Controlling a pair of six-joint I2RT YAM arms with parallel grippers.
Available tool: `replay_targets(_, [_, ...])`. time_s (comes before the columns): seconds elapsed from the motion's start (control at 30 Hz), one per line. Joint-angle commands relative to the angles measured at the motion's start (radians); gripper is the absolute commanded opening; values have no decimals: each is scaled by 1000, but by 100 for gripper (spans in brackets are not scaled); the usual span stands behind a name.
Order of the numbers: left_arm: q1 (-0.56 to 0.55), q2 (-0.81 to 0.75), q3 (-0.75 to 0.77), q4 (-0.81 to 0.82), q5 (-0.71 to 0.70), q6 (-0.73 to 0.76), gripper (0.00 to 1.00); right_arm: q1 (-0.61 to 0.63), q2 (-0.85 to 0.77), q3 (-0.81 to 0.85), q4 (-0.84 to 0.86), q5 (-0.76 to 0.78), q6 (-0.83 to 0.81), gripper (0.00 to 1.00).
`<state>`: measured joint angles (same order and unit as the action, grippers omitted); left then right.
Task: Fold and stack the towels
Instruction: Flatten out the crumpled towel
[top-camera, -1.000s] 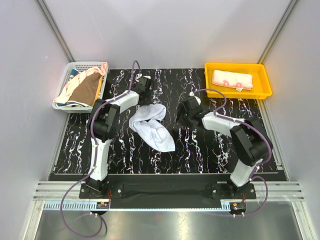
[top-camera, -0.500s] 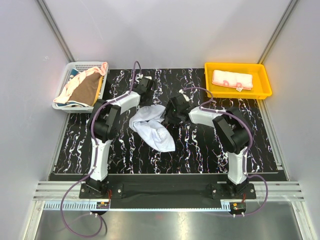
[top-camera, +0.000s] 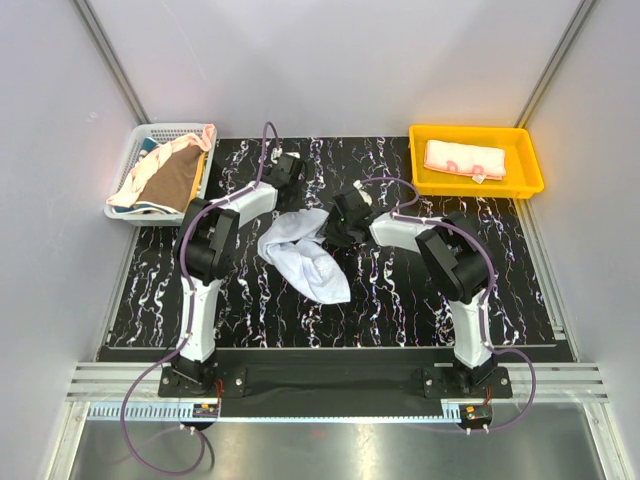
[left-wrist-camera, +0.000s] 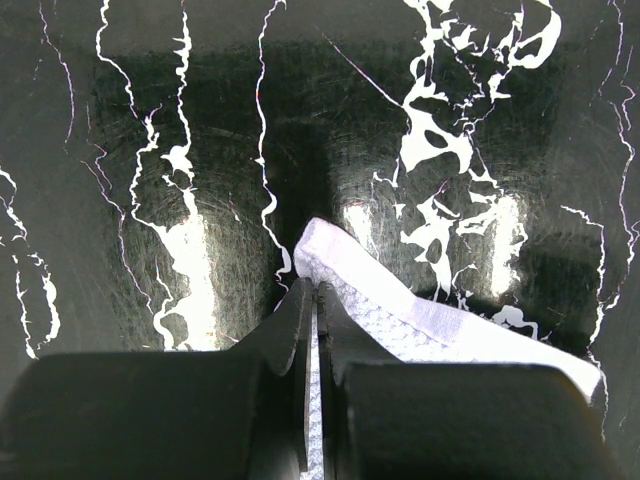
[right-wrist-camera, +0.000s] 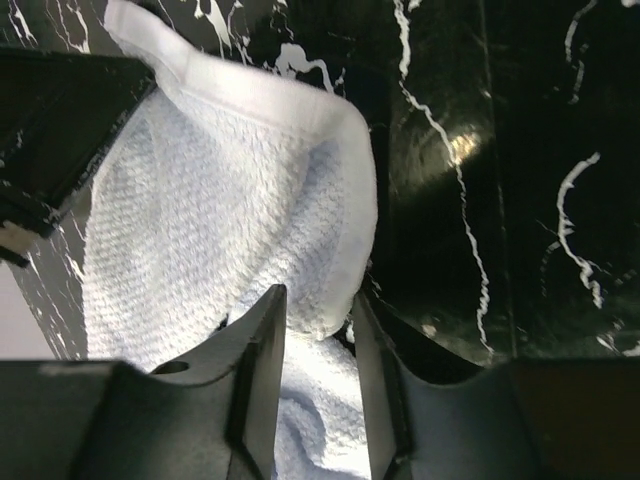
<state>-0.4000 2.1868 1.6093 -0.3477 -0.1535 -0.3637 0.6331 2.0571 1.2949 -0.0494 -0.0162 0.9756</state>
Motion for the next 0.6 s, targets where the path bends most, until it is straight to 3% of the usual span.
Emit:
replay_targets(0.0, [7, -65, 3, 16, 12, -3, 0, 16, 44, 43, -27, 9, 28, 39])
replay_targets(0.07, [10, -68, 3, 16, 12, -3, 0, 16, 57, 56, -41, 9, 26, 36])
replay_targets(0.33, [10, -159, -14, 19, 23, -4, 0, 13, 20, 102, -131, 145, -98, 0])
replay_targets(0.57, [4, -375, -64, 19, 20, -23, 0, -26, -239, 141, -243, 311, -325, 0])
